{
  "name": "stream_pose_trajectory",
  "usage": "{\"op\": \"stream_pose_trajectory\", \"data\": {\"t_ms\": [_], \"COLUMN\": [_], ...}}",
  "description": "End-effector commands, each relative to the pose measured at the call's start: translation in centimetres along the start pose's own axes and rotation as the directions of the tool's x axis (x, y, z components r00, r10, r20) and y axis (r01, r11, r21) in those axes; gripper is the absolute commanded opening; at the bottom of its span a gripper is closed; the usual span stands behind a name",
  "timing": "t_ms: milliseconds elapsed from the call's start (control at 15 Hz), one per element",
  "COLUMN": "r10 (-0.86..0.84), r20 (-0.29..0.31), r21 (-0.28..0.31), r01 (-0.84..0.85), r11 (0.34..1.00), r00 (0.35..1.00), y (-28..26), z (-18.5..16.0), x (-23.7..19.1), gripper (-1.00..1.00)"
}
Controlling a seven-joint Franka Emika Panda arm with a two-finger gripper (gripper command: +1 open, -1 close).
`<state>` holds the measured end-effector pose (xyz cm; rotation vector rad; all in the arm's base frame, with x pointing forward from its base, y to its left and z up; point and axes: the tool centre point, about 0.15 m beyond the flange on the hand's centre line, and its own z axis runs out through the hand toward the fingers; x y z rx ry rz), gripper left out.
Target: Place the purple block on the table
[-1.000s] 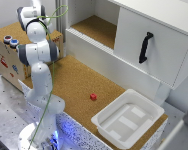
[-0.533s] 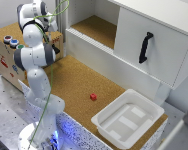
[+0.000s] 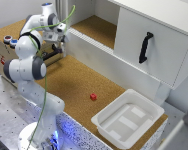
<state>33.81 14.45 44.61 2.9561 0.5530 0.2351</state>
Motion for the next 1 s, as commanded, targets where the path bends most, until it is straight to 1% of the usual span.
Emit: {"op": "stream_pose_trajectory", "data": {"t_ms": [0,67,133,200,267,333,400,533,733,933], "r10": [0.043,0.064,0.1,0.14,0.157,0.149,0.153,0.155,0.132,0.055], "r20": [-0.103,-0.082,-0.072,-0.047,-0.043,-0.029,-0.033,-0.02,-0.019,-0.024], "r21": [0.148,0.136,0.139,0.143,0.144,0.113,0.094,0.069,0.065,0.062], "r01": [-0.028,-0.053,-0.089,-0.132,-0.15,-0.145,-0.149,-0.153,-0.131,-0.053], "r11": [0.989,0.989,0.986,0.981,0.978,0.983,0.984,0.986,0.989,0.997], "r00": [0.994,0.995,0.992,0.989,0.987,0.988,0.988,0.988,0.991,0.998], "y": [9.1,11.1,13.2,15.4,17.0,18.4,19.7,22.0,24.5,26.6], "z": [5.6,6.9,7.7,8.6,9.1,9.8,10.2,11.1,12.8,15.8], "x": [-3.1,-3.4,-3.9,-4.4,-4.7,-5.0,-5.3,-6.1,-7.2,-8.0], "gripper": [-1.0,-1.0,-1.0,-1.0,-1.0,-1.0,-1.0,-1.0,-1.0,-1.0]}}
